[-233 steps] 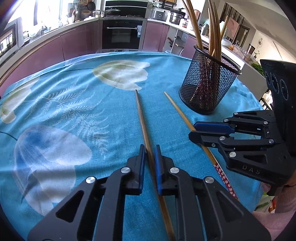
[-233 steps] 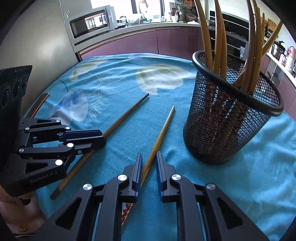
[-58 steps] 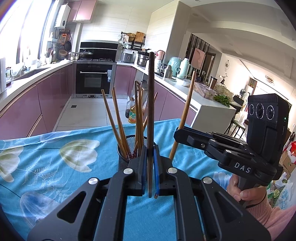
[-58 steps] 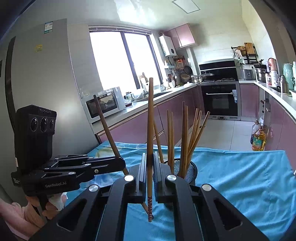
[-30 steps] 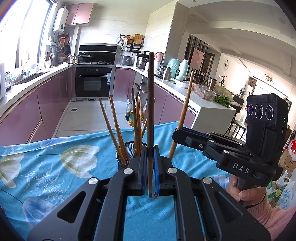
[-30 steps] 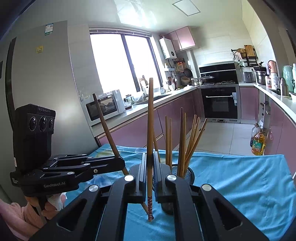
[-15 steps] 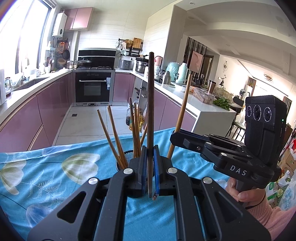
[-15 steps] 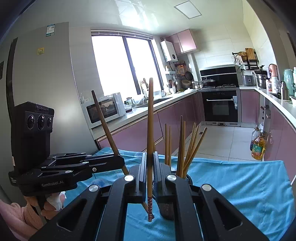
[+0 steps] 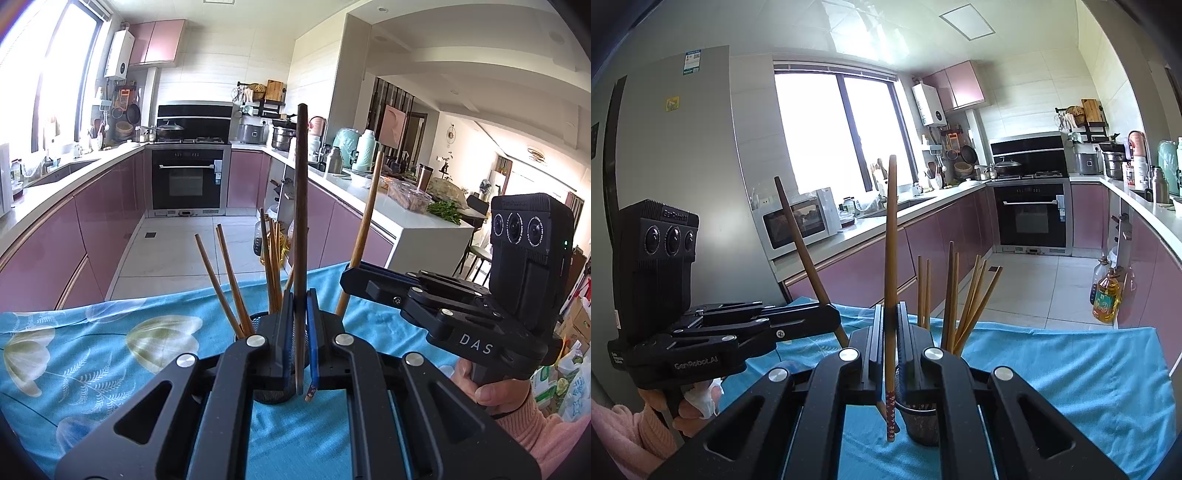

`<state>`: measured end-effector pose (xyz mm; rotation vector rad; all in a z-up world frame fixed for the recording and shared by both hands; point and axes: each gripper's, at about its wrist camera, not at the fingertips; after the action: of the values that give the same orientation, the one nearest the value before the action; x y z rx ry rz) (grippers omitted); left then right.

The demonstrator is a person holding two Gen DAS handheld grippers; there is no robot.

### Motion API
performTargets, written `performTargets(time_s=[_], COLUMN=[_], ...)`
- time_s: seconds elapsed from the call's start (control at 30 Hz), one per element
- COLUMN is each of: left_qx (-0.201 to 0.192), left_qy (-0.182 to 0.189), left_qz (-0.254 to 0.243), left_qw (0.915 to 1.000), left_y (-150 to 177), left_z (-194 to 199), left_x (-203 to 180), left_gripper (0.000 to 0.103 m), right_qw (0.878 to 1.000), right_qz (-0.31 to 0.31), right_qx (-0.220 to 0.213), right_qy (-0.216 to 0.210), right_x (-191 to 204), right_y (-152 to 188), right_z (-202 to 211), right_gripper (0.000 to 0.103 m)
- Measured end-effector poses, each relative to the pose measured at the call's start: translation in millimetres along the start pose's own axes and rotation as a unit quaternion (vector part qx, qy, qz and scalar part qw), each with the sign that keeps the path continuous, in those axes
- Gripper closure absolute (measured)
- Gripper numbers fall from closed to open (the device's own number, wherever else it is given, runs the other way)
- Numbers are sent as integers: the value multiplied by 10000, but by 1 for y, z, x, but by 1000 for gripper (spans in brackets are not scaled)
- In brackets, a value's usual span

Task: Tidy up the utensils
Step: 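Lower the left gripper's chopstick into the mesh cup while the right gripper lowers its chopstick beside it, then push both held chopsticks down into the mesh cup among the others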

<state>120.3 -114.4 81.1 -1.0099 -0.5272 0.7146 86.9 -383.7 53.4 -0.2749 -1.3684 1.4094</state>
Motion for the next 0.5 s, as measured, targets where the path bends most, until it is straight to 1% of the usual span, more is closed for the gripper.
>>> performTargets(time_s=[0.5], left_qx=[-114], left_qy=[-96], left_qz=[-25], left_qw=[9999], left_y=[-10], left_z=[4], left_x=[1], left_gripper=[95], right_qw=[9999], right_qz=[101], right_qx=[-84], right_qy=[-4], right_x=[0], right_y=[-13], right_z=[-4], right_gripper=[98])
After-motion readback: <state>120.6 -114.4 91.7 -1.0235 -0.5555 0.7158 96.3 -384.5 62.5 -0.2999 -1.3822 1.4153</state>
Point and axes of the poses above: each gripper's, at about its wrist camera, not at the fingertips, and z roughly against the way its jaws point, x to its left, y to its underside, and after that the axes turned 15 degrees about -z, right-handed
